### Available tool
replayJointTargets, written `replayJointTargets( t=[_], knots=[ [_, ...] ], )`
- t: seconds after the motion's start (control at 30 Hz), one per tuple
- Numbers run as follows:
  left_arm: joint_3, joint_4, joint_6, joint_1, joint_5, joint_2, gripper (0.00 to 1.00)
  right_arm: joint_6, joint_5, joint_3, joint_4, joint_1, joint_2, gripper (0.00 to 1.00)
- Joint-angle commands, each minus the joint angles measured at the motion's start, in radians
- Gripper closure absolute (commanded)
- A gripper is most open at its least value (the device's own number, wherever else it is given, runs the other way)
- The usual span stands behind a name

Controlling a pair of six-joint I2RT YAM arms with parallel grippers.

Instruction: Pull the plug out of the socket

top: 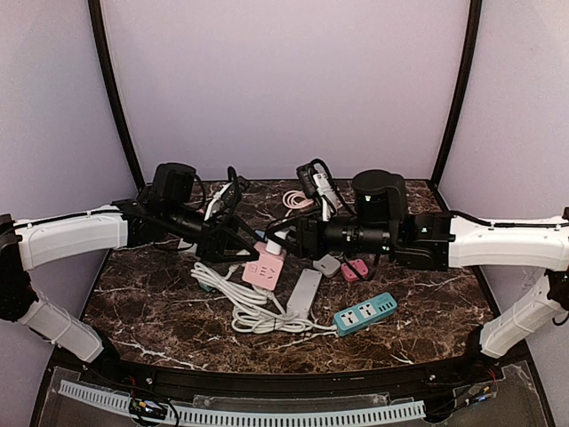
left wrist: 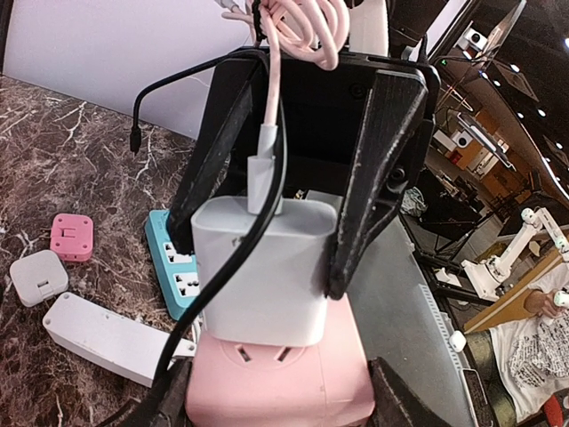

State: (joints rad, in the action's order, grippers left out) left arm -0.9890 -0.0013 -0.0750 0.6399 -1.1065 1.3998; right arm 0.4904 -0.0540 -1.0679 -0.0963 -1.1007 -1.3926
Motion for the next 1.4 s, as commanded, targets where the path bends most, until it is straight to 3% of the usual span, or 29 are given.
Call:
replayJointTargets(
  t=[0.0,0.47,0.73,1.37],
  knots=[
    [-0.013,-0.117,-0.067,-0.031,0.120,-0.025,0.99,0.029,0.078,-0.025,-0.004,0.066,0.082,1.00],
    [-0.009,-0.109,-0.068,-0.031,0.106,-0.033,0.99,0.192,-0.167,0.073,-0.138,0.190,0.098,1.00],
    [-0.010,-0.108,-0.071,-0.031,0.115,-0.031,0.99,0.156,-0.155,0.086,-0.156,0.182,0.108,1.00],
    [-0.033,-0.169,-0.049,-0.031,0.183,0.001,0.99,-0.086,0.050,0.036,-0.099,0.036,0.100,1.00]
  ],
)
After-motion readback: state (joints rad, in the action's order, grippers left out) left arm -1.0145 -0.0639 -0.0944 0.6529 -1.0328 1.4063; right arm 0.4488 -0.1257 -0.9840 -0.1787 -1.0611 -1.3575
